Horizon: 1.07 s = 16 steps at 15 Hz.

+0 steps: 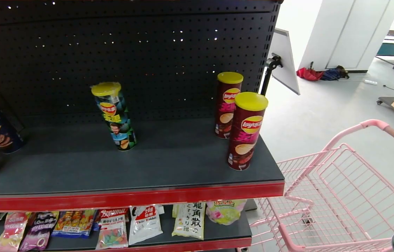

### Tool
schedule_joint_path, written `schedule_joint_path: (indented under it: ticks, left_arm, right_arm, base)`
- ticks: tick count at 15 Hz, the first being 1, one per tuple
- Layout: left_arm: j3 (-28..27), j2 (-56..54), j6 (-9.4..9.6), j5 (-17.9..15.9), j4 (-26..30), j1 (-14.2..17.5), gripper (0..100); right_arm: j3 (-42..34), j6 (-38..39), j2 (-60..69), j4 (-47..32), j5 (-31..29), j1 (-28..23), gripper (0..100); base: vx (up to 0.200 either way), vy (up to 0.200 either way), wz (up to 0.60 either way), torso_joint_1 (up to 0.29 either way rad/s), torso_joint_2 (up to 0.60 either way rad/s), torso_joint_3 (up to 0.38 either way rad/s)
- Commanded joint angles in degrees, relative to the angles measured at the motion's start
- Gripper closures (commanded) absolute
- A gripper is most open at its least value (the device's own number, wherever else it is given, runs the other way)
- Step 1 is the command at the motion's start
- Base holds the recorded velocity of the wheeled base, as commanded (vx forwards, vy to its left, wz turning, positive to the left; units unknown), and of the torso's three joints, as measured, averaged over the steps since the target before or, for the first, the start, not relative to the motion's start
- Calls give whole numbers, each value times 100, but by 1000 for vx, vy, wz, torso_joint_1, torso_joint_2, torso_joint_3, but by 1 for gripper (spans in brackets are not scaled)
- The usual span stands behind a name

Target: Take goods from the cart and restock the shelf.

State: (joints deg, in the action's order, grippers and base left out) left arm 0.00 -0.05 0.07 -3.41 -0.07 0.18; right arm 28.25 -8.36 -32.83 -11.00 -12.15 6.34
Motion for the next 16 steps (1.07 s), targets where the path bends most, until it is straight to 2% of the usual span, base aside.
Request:
schedule_joint_path:
  ticks: [1, 3, 7, 16]
  left_arm:
    - [0, 5, 1, -1, -1, -1, 0]
    - [0, 5, 1, -1, -1, -1, 0]
    - [0, 5, 1, -1, -1, -1, 0]
    - [0, 5, 1, -1, -1, -1, 0]
  right_arm:
    - [-47, 54, 321, 1, 46, 43, 100]
    - [-205, 212, 760, -8, 240, 131, 100]
    - [-539, 212, 1121, -17, 240, 122, 100]
    - [-575, 203, 1112, -17, 249, 131, 100]
  base:
    - [0, 0, 0, 0, 0, 0]
    - [0, 0, 0, 0, 0, 0]
    - [0, 200, 0, 0, -1, 4]
    - [0, 200, 0, 1, 4, 4]
